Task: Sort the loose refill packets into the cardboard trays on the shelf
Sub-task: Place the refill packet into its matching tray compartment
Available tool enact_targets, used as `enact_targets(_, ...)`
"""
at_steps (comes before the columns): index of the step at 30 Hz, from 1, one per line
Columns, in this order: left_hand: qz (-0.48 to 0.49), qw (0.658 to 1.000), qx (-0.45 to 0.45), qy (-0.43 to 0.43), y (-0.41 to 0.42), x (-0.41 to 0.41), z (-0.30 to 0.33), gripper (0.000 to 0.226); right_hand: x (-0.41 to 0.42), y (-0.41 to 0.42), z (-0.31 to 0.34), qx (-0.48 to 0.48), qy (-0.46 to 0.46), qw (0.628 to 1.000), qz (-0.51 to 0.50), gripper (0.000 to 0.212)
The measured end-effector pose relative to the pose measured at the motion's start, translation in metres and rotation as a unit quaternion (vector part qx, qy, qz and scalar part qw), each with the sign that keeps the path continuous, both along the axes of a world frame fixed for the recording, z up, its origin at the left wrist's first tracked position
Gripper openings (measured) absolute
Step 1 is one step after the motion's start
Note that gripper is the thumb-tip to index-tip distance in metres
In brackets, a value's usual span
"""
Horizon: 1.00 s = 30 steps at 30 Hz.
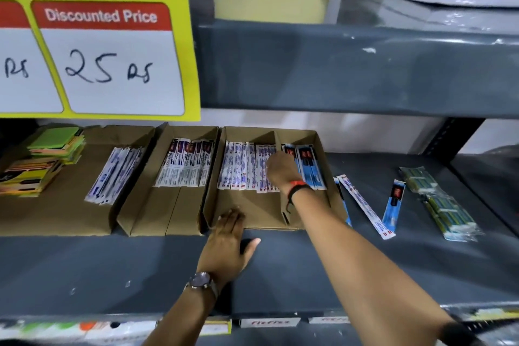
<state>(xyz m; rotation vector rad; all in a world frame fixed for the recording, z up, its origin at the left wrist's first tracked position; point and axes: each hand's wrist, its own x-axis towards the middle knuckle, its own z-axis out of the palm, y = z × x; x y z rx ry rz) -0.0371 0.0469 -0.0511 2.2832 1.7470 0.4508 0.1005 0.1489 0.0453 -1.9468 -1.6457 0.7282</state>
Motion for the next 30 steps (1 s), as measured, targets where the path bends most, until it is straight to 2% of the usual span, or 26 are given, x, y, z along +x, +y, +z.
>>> enact_targets(3,0.008,1.0,-0.002,0.012,0.001,0.002,-0.002,0.073,0.041,-0.019,0.014,0.04,-0.018,0.998,-0.043,0.027)
enact_targets(5,0.007,1.0,0.007,0.026,0.001,0.008,0.0,0.069,0.085,-0.037,0.011,0.069,-0.052,0.991,-0.099,0.024)
enact_targets(9,-0.016,0.998,0.02,0.057,0.001,0.035,0.009,0.085,0.168,-0.074,-0.024,0.026,-0.112,0.969,-0.218,0.021)
enact_targets(13,-0.035,0.996,0.014,0.076,0.001,0.053,0.007,0.087,0.207,-0.086,-0.053,-0.038,-0.105,0.943,-0.313,0.032)
enact_targets(20,-0.057,0.994,0.017,0.093,0.0,0.052,0.0,0.088,0.216,-0.076,-0.061,-0.041,-0.04,0.94,-0.336,0.029)
enact_targets(22,-0.076,0.995,0.028,0.053,0.0,0.05,-0.001,0.088,0.217,-0.078,-0.055,-0.029,-0.036,0.938,-0.342,0.029)
enact_targets(25,-0.041,0.992,0.049,-0.11,-0.002,0.047,0.004,0.074,0.22,-0.083,-0.03,0.06,-0.042,0.942,-0.328,0.028)
enact_targets(28,0.025,0.951,0.065,-0.301,0.003,0.049,0.03,0.05,0.22,-0.088,0.007,0.131,-0.042,0.971,-0.194,0.025)
enact_targets(30,0.043,0.915,0.052,-0.398,0.01,0.055,0.057,0.038,0.213,-0.094,0.031,0.122,-0.005,0.99,-0.071,0.021)
